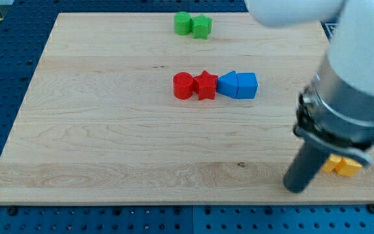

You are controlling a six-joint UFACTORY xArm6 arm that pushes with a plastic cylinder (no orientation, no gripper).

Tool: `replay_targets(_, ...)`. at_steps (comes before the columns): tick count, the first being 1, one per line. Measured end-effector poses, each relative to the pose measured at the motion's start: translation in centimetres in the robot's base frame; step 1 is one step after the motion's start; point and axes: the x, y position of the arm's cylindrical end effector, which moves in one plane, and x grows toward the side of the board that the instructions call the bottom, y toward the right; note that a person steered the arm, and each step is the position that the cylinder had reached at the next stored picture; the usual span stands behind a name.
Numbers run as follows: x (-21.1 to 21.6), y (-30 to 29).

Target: Move your arm towards the bottom right

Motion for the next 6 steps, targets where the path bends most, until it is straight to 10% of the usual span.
replay_targets(6,-1.5,4.8)
